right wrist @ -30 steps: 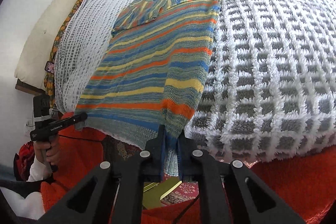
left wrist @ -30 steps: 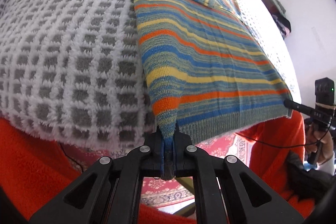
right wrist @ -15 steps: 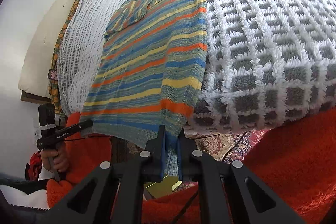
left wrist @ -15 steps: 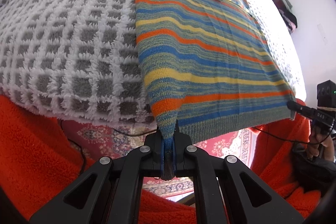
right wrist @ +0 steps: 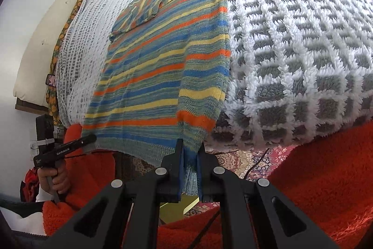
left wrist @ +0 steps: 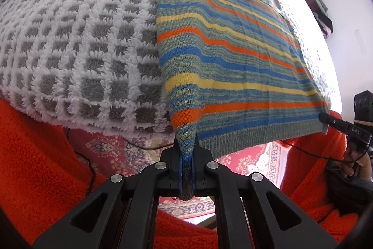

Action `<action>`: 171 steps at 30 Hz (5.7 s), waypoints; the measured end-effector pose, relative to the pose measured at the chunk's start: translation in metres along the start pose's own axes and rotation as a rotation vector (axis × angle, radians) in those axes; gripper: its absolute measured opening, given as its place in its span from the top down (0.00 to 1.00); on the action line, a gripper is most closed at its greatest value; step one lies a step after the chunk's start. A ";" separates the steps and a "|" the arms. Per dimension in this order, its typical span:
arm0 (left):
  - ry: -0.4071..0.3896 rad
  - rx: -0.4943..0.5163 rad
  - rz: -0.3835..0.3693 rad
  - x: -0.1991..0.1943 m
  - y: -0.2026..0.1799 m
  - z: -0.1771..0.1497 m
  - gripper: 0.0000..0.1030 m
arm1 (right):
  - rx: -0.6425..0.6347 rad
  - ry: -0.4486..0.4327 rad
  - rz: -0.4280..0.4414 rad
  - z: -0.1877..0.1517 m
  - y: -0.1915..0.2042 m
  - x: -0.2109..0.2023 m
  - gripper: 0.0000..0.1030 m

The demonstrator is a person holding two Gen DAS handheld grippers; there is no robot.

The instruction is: Fold small clothes

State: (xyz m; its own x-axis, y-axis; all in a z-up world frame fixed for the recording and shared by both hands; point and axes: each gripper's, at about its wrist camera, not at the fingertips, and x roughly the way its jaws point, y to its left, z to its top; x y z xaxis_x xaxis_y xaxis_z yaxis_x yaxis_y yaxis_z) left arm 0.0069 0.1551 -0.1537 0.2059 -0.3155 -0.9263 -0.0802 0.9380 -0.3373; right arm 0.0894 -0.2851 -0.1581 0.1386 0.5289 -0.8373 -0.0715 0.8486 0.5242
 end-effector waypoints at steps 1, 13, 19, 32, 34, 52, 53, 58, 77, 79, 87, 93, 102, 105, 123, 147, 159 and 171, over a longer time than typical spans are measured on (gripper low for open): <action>-0.001 0.000 0.000 0.002 -0.002 0.001 0.97 | 0.002 -0.002 0.001 -0.001 0.000 0.000 0.91; -0.023 -0.039 -0.090 -0.020 0.003 0.029 0.97 | -0.014 0.001 0.068 0.028 0.006 -0.006 0.91; -0.076 -0.063 -0.137 -0.033 0.004 0.114 0.97 | -0.068 -0.056 0.100 0.113 0.021 -0.021 0.91; -0.199 -0.132 0.078 0.035 -0.005 0.403 0.64 | 0.042 -0.277 0.079 0.378 -0.008 0.041 0.84; -0.193 -0.198 0.118 0.047 0.008 0.424 0.48 | 0.096 -0.324 0.045 0.400 -0.020 0.052 0.52; -0.124 -0.131 0.033 0.067 0.035 0.240 0.24 | -0.015 -0.118 0.074 0.248 -0.044 0.046 0.40; -0.122 -0.140 0.022 0.071 0.030 0.245 0.24 | -0.014 -0.113 0.071 0.247 -0.042 0.052 0.40; -0.109 -0.204 -0.028 0.077 0.025 0.257 0.95 | 0.009 -0.100 -0.032 0.250 -0.040 0.070 0.91; -0.107 -0.079 0.040 0.051 0.015 0.197 0.55 | 0.113 -0.242 0.002 0.158 -0.069 0.004 0.46; -0.104 -0.097 0.032 0.048 0.023 0.196 0.54 | 0.131 -0.287 0.072 0.170 -0.069 0.001 0.32; -0.107 -0.142 -0.012 0.068 0.020 0.205 0.60 | 0.196 -0.140 0.148 0.236 -0.049 0.074 0.74; -0.100 -0.056 -0.033 0.052 0.010 0.211 0.96 | 0.078 -0.172 0.119 0.231 -0.010 0.053 0.91; 0.022 0.011 0.011 0.062 0.025 0.174 0.88 | 0.040 -0.120 0.027 0.135 0.002 0.042 0.84; -0.003 -0.042 -0.002 0.044 0.032 0.171 0.78 | 0.115 -0.106 -0.019 0.120 -0.015 0.052 0.76; -0.097 0.246 0.204 0.069 -0.041 0.163 0.55 | -0.277 -0.113 -0.127 0.167 0.063 0.102 0.65; -0.307 0.071 0.066 0.017 -0.046 0.311 0.25 | -0.107 -0.281 -0.024 0.220 0.031 0.051 0.54; -0.129 0.399 0.198 0.078 -0.116 0.195 0.29 | -0.101 -0.223 0.006 0.155 0.023 0.082 0.48; -0.137 0.500 0.222 0.054 -0.128 0.108 0.26 | -0.053 -0.239 0.046 0.142 0.004 0.065 0.48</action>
State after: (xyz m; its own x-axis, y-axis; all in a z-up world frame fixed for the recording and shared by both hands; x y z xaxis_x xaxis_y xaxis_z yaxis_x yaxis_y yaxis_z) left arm 0.1334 0.0334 -0.1427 0.3639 -0.1126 -0.9246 0.3295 0.9441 0.0147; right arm 0.2379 -0.2490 -0.1878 0.3631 0.5540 -0.7492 -0.1341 0.8268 0.5463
